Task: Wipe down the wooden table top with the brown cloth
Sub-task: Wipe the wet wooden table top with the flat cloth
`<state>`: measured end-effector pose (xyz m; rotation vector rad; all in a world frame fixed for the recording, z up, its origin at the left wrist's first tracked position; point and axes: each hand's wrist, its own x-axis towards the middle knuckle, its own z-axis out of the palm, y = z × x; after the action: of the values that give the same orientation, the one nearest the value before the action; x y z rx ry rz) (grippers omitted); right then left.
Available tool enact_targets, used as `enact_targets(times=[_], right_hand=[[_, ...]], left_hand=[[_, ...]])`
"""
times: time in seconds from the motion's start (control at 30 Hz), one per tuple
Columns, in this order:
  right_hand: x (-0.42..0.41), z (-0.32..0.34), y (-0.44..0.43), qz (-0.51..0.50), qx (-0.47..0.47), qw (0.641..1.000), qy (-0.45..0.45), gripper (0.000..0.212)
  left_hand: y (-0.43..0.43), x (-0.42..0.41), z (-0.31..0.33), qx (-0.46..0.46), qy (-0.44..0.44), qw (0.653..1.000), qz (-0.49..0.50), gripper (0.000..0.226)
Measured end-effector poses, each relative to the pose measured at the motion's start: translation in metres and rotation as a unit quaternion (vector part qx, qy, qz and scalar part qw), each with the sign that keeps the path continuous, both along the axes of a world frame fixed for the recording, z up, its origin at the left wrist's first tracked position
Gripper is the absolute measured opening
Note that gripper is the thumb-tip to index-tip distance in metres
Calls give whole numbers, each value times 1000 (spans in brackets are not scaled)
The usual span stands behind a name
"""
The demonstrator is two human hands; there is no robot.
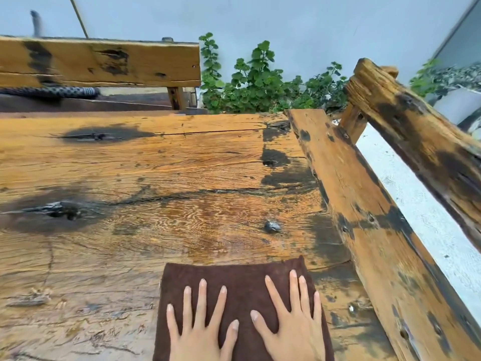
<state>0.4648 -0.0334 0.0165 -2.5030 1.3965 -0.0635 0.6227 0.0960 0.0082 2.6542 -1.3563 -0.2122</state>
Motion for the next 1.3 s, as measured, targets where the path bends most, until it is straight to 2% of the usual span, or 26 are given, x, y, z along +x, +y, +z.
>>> enact_targets(times=[0.1, 0.47, 0.67, 0.97, 1.3], right_hand=[[14, -2, -26, -7, -6, 1000, 5, 81], [72, -14, -135, -4, -27, 1000, 15, 83], [111, -16, -206, 30, -41, 999, 16, 82], [181, -3, -318, 22, 27, 998, 57, 82], [246, -6, -420, 16, 15, 998, 60, 86]], left_hand=[[-27, 13, 1, -1, 1, 1000, 2, 69], [-132, 69, -7, 23, -8, 1000, 19, 72], [-193, 108, -10, 32, -12, 999, 19, 70], [-304, 184, -14, 31, -11, 999, 5, 69], [-410, 250, -3, 43, 0, 999, 11, 70]])
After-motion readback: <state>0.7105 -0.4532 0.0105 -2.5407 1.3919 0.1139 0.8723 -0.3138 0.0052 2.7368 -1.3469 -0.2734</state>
